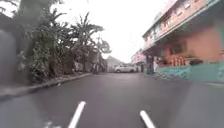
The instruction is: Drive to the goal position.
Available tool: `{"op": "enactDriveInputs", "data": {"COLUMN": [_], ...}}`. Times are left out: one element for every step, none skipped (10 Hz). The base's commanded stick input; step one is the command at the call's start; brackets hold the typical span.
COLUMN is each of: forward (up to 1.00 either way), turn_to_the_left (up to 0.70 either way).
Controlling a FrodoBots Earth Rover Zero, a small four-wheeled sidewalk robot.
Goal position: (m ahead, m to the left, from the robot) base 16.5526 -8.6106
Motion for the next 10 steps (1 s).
{"op": "enactDriveInputs", "data": {"forward": [0.7,0.7,0.7,0.7,0.7,0.7,0.7,0.7,0.7,0.7], "turn_to_the_left": [0.0,0.0,0.0,0.0,0.0,0.0,0.0,0.0,0.0,0.0]}}
